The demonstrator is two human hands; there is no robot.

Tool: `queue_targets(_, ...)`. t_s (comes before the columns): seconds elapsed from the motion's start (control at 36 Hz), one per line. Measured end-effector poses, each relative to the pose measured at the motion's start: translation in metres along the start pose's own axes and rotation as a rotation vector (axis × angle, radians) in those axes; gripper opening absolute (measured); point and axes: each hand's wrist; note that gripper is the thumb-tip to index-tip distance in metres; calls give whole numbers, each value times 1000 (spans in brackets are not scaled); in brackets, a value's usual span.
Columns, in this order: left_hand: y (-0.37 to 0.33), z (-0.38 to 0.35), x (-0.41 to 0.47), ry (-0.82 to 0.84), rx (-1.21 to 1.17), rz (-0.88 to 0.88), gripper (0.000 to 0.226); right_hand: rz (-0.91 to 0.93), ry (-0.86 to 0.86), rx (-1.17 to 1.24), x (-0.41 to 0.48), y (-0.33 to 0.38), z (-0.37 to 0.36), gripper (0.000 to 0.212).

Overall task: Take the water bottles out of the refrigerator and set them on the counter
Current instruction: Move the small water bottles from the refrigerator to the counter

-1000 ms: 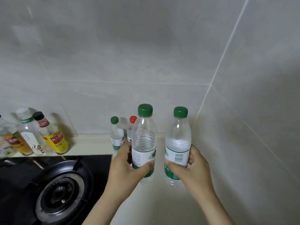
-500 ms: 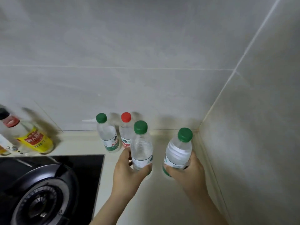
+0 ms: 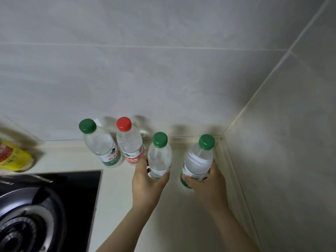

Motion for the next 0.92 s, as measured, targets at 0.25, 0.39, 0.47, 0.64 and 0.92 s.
queue_targets(0.25, 9, -21, 12, -60, -22, -51, 55, 11, -15, 23, 12, -1, -7, 50)
queue_targets(0.39, 13, -21, 15, -46, -3, -60, 56, 30, 7, 47, 15, -3, -8, 55)
queue_targets(0.47, 14, -20, 15, -8, 57, -25, 46, 33, 44, 47, 16, -4, -7, 59)
queue_targets(0.64, 21, -20, 13, 12, 207, 72, 52, 25, 93, 100, 9, -5, -8, 61)
queue_targets(0.92, 27, -24, 17, 0, 303, 60, 45, 73, 60, 129, 15, -10, -25, 61)
Point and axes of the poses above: each hand's wrist, its own x-axis towards the middle knuckle, its own z-axis out of the back of the hand, y = z × x, and after that the axes turned 13 degrees about -y, right-handed
